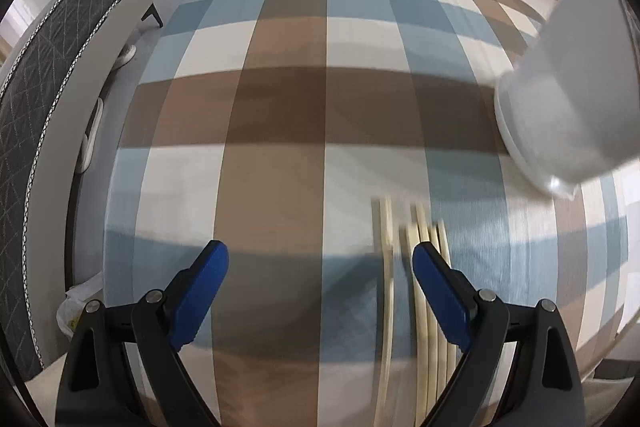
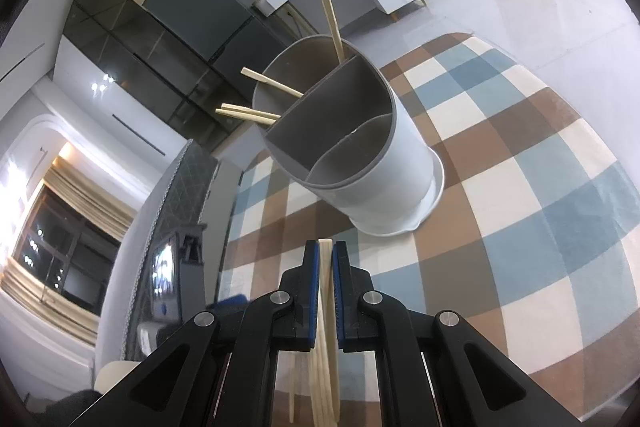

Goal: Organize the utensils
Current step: 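Lower the left tool and close it on several chopsticks while the right tool holds its chopstick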

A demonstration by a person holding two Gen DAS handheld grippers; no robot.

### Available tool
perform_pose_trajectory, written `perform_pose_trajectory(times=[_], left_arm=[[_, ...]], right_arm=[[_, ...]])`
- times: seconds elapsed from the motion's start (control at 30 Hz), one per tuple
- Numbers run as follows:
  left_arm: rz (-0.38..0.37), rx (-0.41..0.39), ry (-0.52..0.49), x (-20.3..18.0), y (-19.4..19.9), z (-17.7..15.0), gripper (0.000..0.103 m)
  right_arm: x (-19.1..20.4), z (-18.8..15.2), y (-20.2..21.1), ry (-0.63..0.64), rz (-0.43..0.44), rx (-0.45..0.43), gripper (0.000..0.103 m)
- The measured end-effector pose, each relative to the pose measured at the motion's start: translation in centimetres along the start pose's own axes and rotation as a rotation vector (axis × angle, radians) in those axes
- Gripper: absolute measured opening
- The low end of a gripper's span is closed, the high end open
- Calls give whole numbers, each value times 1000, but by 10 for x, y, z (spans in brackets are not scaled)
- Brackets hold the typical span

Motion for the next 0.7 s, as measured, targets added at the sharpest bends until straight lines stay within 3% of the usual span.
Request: perform_pose_trajectory(times=[0.03, 0.1, 0.17, 0.27, 0.33, 0.4, 0.5, 0.7], left_arm=[[-20, 8, 0, -1, -3, 2, 76], [-65, 32, 6, -3, -5, 2, 68], [-65, 33, 13, -3, -5, 3, 64], [-51, 26, -1, -4, -3, 4, 46], [-38, 25, -22, -7, -2, 3, 15], [-75, 38, -31, -16, 1, 1, 2], [-149, 46, -16, -27, 4, -3, 1], [-199, -64, -52, -37, 41, -11, 1]], right_arm=[[0, 0, -1, -3, 0, 2, 6], [-2, 1, -2, -9, -2, 4, 6], [-3, 1, -4, -13, -1, 10, 6], [-1, 2, -6, -7, -5, 16, 6], [0, 2, -7, 1, -9, 20, 6], [2, 1, -8, 12, -15, 24, 6], [5, 0, -8, 32, -24, 22, 6], [8, -3, 5, 77, -51, -19, 6]])
Point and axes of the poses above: each gripper's, at about its wrist camera, not at the fingertips, and y roughly against the way its jaws point, x to its left, z to its top, the point moved 8 cm from there along -y, roughly the way its jaws point, and after that the axes turned 8 degrees about x, right-handed, at the moved point
